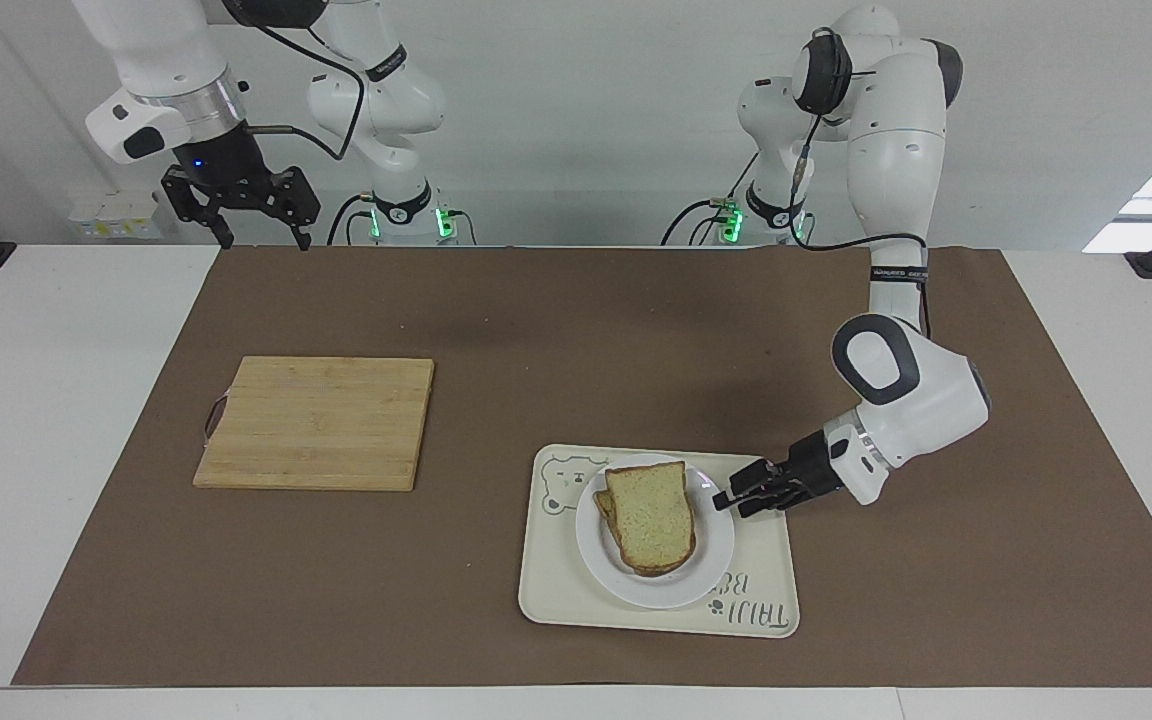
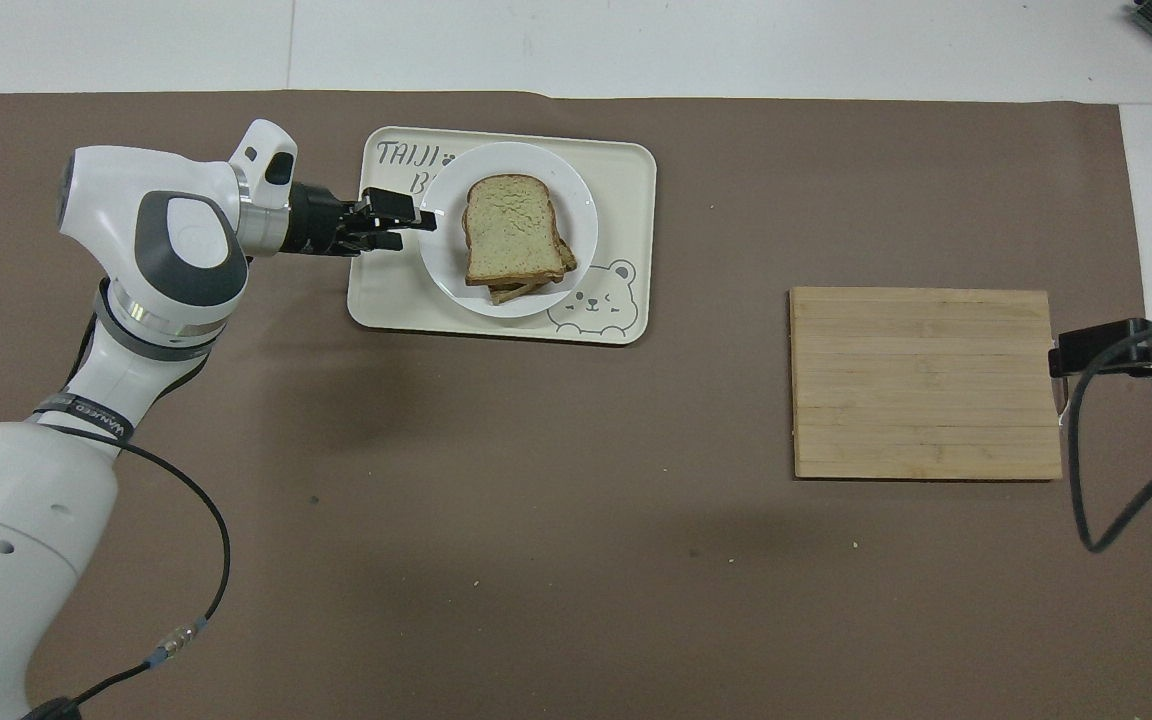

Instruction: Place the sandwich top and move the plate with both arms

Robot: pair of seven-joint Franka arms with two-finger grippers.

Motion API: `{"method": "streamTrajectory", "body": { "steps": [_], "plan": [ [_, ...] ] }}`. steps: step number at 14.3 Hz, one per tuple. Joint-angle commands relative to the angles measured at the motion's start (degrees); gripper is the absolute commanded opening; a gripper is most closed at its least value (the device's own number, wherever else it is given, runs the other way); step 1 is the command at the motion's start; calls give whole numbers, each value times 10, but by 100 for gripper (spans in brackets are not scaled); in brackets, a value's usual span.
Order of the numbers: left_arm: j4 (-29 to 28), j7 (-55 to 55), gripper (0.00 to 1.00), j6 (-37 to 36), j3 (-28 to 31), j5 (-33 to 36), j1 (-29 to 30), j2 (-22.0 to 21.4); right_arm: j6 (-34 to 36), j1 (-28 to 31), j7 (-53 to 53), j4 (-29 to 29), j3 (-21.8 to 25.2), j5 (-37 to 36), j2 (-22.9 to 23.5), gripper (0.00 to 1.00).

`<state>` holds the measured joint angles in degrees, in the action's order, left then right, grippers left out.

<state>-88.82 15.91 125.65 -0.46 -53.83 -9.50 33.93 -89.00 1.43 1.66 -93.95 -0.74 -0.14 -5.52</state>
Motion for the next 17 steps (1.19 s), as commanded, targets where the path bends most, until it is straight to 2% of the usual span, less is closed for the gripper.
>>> {"method": "streamTrajectory", "body": {
  "steps": [1,5,10,14,17],
  "plan": [
    [-35,-60,100,-11,24,77,-3,-67,8,9,-6,7,-4,-9,5,100],
    [-43,-100,100,-117,64,209,5,-141,4,9,-5,3,-4,-6,2,100],
    [-38,-101,100,-181,76,450,6,-222,7,10,-6,4,-3,-6,2,100],
    [-38,-102,100,-230,77,521,5,-290,5,9,-6,5,-3,-1,2,100],
    [-38,-100,100,-275,77,535,4,-341,6,7,-7,5,-5,2,2,100]
  ]
}}
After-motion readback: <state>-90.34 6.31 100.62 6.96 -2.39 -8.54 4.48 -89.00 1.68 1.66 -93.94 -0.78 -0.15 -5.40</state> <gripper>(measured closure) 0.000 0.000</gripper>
